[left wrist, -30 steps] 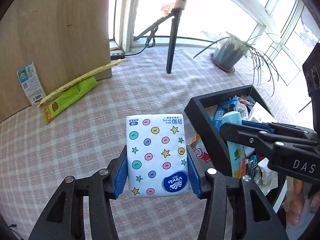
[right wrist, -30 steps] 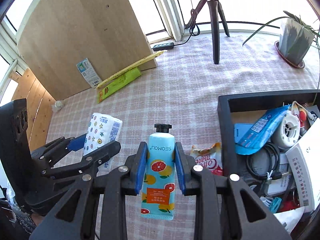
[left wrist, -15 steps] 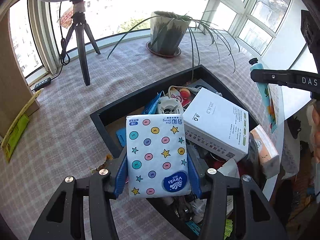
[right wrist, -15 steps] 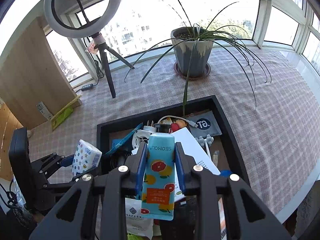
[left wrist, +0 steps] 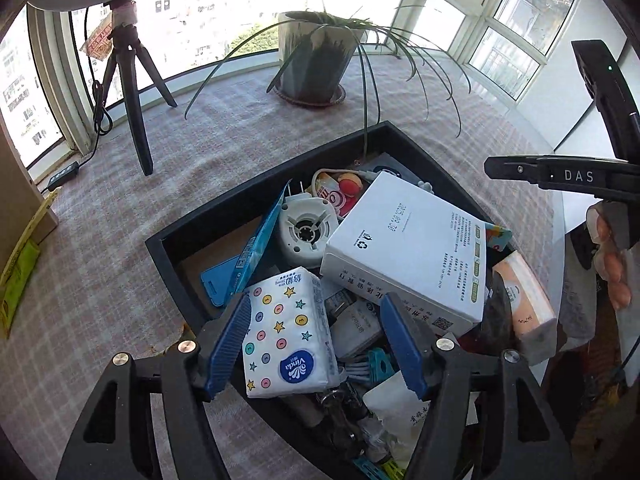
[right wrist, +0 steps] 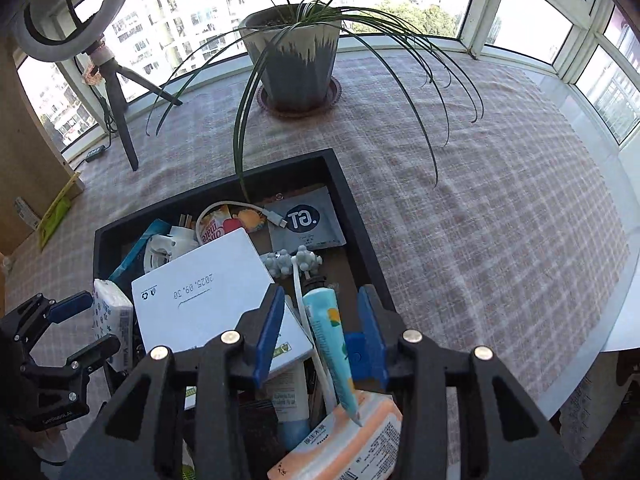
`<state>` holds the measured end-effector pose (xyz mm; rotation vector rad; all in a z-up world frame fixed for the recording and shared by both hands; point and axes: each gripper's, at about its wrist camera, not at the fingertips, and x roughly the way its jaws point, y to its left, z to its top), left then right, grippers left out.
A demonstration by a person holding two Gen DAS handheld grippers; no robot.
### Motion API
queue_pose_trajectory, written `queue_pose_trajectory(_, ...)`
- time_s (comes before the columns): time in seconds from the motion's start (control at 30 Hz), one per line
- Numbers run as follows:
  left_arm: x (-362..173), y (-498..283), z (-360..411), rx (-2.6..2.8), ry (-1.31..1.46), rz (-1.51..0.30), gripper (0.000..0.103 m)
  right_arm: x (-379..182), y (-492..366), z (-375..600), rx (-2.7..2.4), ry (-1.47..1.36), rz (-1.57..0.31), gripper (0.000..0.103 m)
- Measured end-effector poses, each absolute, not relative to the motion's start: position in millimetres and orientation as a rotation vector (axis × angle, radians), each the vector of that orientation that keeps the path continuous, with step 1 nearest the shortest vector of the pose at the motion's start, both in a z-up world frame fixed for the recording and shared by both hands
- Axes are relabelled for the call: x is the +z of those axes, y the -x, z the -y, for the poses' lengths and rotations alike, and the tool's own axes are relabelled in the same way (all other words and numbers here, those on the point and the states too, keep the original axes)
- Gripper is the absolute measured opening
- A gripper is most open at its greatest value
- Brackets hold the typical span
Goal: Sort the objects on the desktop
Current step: 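Withdraw both tools from the bin back over the table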
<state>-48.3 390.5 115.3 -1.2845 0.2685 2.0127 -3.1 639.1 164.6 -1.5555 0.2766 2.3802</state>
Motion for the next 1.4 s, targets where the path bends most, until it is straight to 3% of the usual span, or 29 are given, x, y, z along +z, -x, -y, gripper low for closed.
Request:
queue_pose_trajectory(0.4,131,79,-305,2.147,1.307,-0.196,0.064,198,6,-583,2.575,1.482,-0.308,0.043)
queue_pose_trajectory(0.83,111,104,-182,2.328,1.419,-0.127,0.063,191,25,-470,2.808,1.586,-0.345,0.043)
queue_pose_trajectory(1.4,76,194,76,2.784,1.610,0.187,0.064,137,86,-370,2.814,1.843,-0.228,0.043)
